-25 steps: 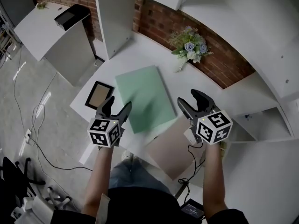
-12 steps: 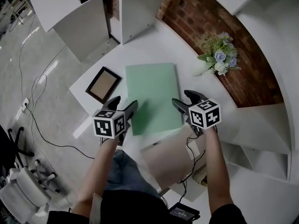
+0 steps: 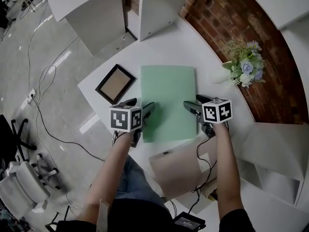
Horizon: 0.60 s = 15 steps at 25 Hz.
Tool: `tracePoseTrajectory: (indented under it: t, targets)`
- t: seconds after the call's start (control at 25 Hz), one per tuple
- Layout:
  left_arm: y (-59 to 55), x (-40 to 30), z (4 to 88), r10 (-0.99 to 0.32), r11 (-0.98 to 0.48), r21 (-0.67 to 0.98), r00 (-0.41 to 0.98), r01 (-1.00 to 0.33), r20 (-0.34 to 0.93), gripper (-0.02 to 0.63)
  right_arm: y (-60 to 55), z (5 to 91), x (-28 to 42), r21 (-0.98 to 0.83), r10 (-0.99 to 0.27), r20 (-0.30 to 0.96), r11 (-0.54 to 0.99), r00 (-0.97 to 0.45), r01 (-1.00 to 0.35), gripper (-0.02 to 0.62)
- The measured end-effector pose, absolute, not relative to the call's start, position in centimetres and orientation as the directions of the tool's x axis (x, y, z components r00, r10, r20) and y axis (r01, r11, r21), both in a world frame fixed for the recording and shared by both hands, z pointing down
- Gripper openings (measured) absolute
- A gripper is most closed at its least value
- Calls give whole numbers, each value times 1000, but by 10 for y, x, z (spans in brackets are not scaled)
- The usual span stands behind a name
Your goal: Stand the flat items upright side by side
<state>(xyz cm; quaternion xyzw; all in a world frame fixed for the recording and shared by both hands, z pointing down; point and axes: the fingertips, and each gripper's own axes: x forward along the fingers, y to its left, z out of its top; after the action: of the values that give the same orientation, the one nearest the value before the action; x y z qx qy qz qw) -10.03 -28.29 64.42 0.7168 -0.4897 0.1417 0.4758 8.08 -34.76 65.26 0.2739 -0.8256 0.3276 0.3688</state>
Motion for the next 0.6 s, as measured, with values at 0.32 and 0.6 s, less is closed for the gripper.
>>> tracePoseTrajectory:
  t: [0.32, 0.6]
  targets:
    - [-282, -88, 661, -501, -66, 578, 528, -814, 686, 310, -344, 659, 81, -447, -161, 755, 583, -635, -679, 337]
    - [-283, -85, 662, -480, -68, 571, 529, -818, 700, 310, -342, 665, 80, -514, -116, 728, 561, -676, -649, 337]
